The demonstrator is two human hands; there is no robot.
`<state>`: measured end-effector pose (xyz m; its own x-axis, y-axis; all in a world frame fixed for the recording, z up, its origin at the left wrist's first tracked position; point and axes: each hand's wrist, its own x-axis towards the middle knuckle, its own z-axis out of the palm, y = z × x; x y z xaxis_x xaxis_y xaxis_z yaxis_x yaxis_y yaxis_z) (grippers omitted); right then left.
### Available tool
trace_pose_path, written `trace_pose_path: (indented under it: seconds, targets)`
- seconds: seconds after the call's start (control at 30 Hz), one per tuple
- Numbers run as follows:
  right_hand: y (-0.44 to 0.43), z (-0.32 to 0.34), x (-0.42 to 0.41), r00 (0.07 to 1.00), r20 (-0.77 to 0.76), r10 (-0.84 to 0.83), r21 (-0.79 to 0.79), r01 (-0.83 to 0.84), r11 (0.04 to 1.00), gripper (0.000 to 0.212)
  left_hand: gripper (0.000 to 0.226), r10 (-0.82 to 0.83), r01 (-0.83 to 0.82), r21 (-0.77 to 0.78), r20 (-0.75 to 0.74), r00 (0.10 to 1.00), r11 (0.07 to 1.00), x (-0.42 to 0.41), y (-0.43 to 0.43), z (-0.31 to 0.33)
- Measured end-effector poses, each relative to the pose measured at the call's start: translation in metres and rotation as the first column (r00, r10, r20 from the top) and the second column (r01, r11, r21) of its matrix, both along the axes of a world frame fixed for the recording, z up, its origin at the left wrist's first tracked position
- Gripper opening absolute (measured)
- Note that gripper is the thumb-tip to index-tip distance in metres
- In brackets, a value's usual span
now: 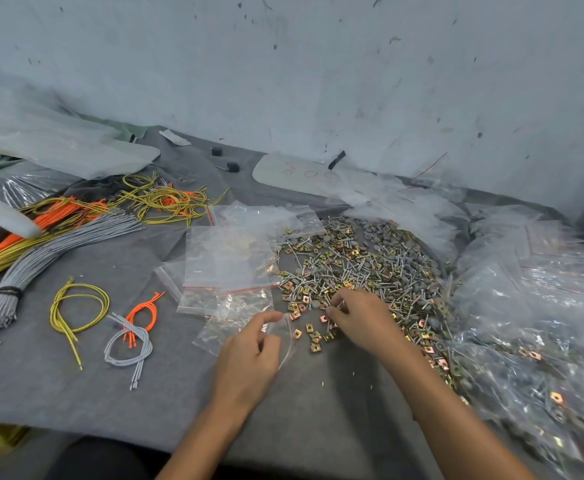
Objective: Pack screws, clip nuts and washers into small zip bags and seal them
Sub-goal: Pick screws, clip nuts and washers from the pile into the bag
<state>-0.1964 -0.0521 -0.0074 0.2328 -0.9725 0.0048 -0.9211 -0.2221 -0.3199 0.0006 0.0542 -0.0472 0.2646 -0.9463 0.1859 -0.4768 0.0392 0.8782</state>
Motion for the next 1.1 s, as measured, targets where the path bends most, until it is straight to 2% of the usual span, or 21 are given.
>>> trace_pose_path:
  seconds: [0.33,0.4,0.5,0.57,0.73,0.8,0.97,1.1]
  targets:
    - [-0.012,0.009,0.016,0.972,-0.228,-0.048,0.006,0.051,0.999,0.031,0.04,0.0,0.0,0.012,-0.014,1.0,1.0,0.0,0.002,0.002]
    - [-0.011,0.012,0.014,0.978,-0.204,-0.047,0.025,0.053,0.998,0.031,0.04,-0.005,0.005,0.01,-0.02,1.0,1.0,0.0,0.002,0.002]
    - [-0.003,0.017,0.009,0.986,-0.161,-0.036,-0.004,0.036,0.999,0.016,0.04,-0.009,0.009,0.014,-0.021,1.0,1.0,0.0,0.001,0.001]
    - [0.005,0.021,0.005,0.993,-0.109,-0.036,-0.032,0.033,0.999,0.015,0.041,-0.006,0.007,0.014,-0.016,1.0,1.0,0.0,0.001,0.0]
    - [0.043,0.035,0.002,0.979,0.204,0.023,0.009,-0.025,1.0,0.011,0.041,-0.003,0.003,0.012,-0.012,1.0,1.0,0.0,0.001,-0.001]
    - [0.061,0.038,0.011,0.961,0.259,0.092,0.036,-0.105,0.994,0.008,0.042,0.002,-0.002,0.011,-0.008,1.0,1.0,0.0,0.001,-0.001]
    - [0.08,0.037,0.037,0.942,0.266,0.203,0.025,-0.218,0.976,0.005,0.041,0.002,-0.002,0.006,-0.005,1.0,1.0,-0.001,0.001,0.001]
    - [0.076,0.036,0.049,0.972,0.118,0.201,0.052,-0.208,0.977,0.01,0.042,0.013,-0.013,-0.029,-0.006,1.0,0.999,0.0,0.003,0.005]
